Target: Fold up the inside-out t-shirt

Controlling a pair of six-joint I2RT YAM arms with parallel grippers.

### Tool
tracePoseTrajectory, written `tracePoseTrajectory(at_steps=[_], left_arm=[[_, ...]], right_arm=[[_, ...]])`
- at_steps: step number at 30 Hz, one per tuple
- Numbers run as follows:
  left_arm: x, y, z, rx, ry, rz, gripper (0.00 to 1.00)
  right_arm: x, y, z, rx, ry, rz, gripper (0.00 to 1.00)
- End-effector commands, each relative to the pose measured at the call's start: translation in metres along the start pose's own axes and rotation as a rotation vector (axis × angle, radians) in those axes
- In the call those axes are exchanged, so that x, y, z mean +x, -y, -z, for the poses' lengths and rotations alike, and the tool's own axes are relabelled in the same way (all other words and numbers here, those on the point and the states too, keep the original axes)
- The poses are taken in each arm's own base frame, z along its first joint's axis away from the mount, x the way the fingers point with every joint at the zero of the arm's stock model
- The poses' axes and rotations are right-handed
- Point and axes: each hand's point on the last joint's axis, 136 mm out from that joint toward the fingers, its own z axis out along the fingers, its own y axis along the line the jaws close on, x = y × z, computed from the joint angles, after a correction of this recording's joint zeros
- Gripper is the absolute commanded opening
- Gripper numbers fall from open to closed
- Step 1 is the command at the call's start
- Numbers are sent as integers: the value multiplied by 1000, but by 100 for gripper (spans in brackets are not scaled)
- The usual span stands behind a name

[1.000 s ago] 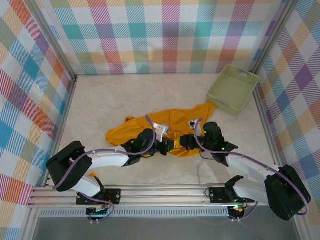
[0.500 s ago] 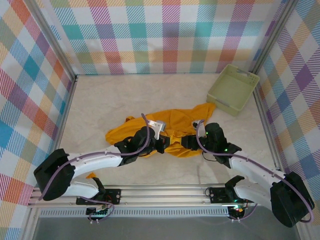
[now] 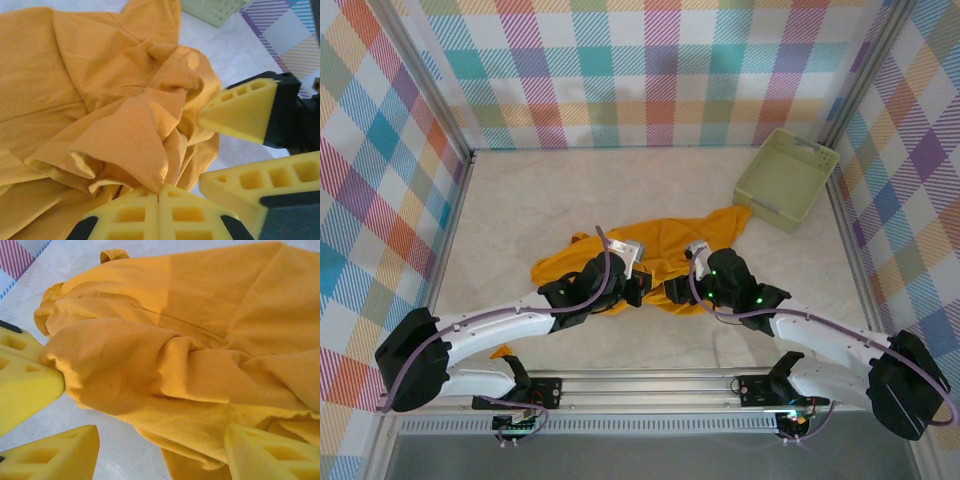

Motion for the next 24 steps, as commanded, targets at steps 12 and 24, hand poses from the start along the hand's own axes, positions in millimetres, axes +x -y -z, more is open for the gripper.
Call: tracePoseTrajectory(at_steps=[12,24], left_arm=[[-28,24,17,65,67,-59,0],[-28,-15,40,-105,121,-31,33]], right_arm=[[-19,-29,-19,-87,75,176,68],[-4,15,-11,157,27,47,23]])
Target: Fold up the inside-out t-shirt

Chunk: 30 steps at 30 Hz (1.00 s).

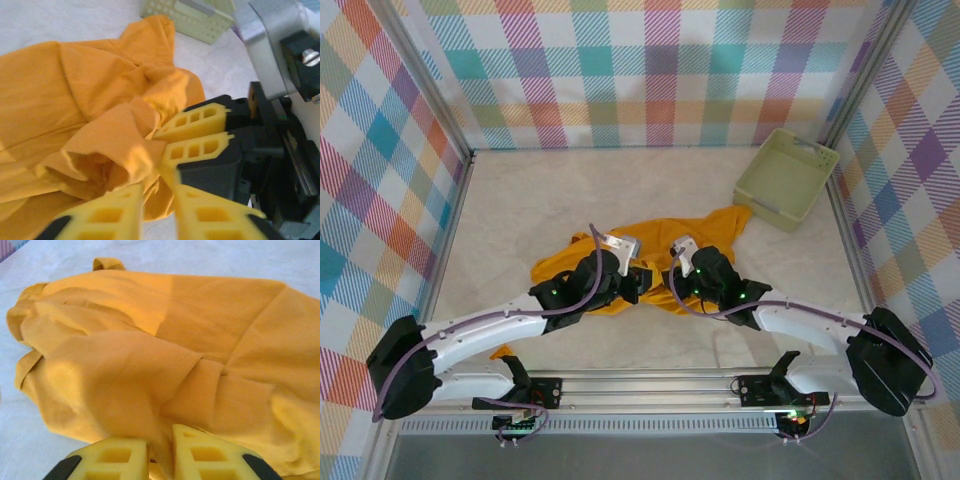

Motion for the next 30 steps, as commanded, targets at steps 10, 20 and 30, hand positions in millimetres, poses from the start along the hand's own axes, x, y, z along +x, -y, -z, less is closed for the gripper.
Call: tracePoseTrajectory(at_steps=[10,20,30], left_arm=[[34,-195,109,-706,57,403,63],[76,-271,98,-748,-32,776,70],[83,-295,92,-731,-7,855,60]], right_arm=[[50,20,51,69,-89,-200,55],[-9,-1,15,55,-144,-85,64],[-10,-5,-10,60,-201,-96,67]])
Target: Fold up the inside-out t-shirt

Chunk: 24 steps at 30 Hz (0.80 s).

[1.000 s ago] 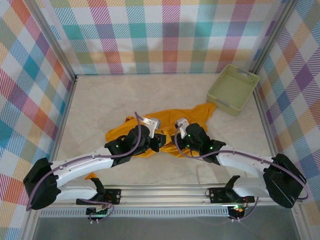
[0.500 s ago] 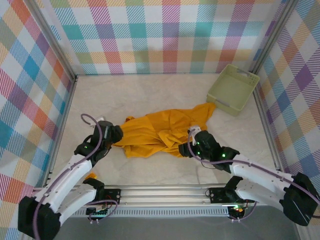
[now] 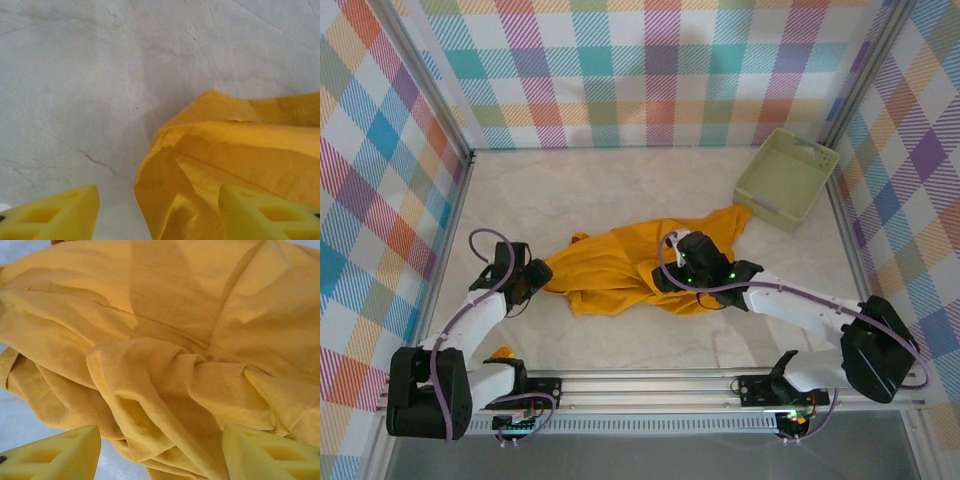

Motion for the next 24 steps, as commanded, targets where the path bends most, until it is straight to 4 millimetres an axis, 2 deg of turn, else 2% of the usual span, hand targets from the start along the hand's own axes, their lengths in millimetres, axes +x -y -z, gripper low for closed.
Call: tracePoseTrajectory(at_steps=[1,10,12,17,20,24], left_arm=[[0,5,-8,61,-19,26,58],[1,14,-26,106,-54,40,37],[0,15,-28,112,-55,41,30],[1,18,-26,128,-55,39,22],[-2,20,-23,139,-44,35,17],[-7,27,-14,169,-25,26,8]], right_arm=[[-12,-8,-4,-10,-7,6,68],[-17,-15,-36,33,-101,22,72],[-15,-12,-46,76,-137,37,72],[-10,-8,-63,120,-183,63,68],[-10,-17,-67,79,-195,70,53],[-21,-17,-51,89,-156,72,17]])
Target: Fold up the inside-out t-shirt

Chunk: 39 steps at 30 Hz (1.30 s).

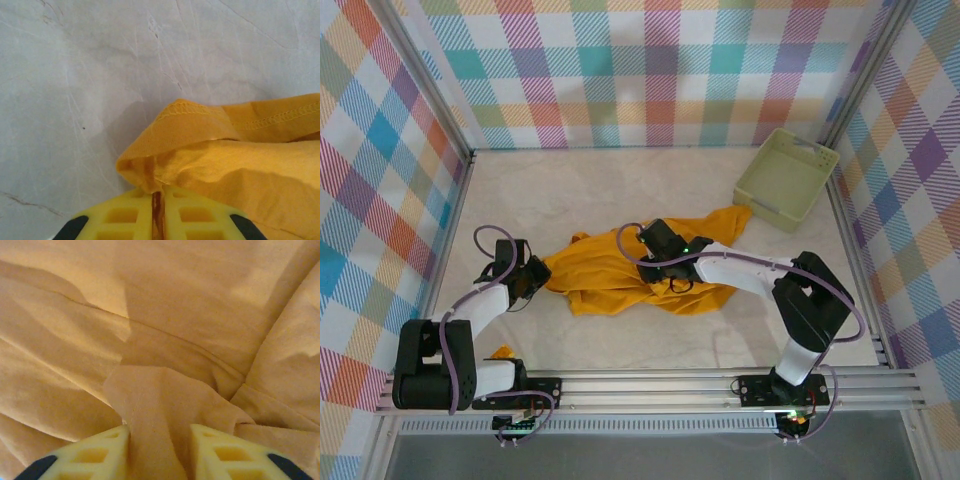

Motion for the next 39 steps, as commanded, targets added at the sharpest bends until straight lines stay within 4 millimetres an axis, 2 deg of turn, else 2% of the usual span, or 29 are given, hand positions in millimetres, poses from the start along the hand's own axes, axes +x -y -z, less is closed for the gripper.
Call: tracePoseTrajectory(at_steps=[1,4,9,12,17,20,22,24,25,29,32,34,35,37,39], left_arm=[[-10,11,13,57,38,-5,6],[-22,29,36,119,97,-30,3],[-57,64,102,223,283,-97,0],[-78,86,141,276,389,-139,0],[-111,120,202,376,548,-164,0],[-120,122,225,385,632,-147,0],[-121,107,219,319,640,-105,0],[-114,86,197,239,598,-71,0],[-105,71,178,179,547,-52,0],[-70,12,117,-26,400,19,0],[-49,-30,90,-160,337,68,0],[-41,-50,80,-198,314,106,0],[-39,-58,77,-211,309,125,0],[-38,-66,74,-218,304,152,0],[-40,-70,74,-226,310,168,0]], right_arm=[[-18,1,29,19,63,10,10],[-33,27,77,129,171,5,3],[-48,92,182,201,372,-139,0],[-52,123,233,193,476,-238,0],[-60,151,291,238,603,-320,0],[-53,171,314,320,650,-404,0],[-44,175,315,321,661,-443,0],[-37,165,300,254,643,-433,0],[-35,158,291,205,633,-423,0],[-7,124,222,-33,491,-451,0],[22,97,166,-102,340,-431,3],[41,65,138,-135,253,-347,8],[53,43,126,-157,203,-291,13],[67,17,111,-198,135,-242,21],[76,-2,100,-218,82,-191,40]])
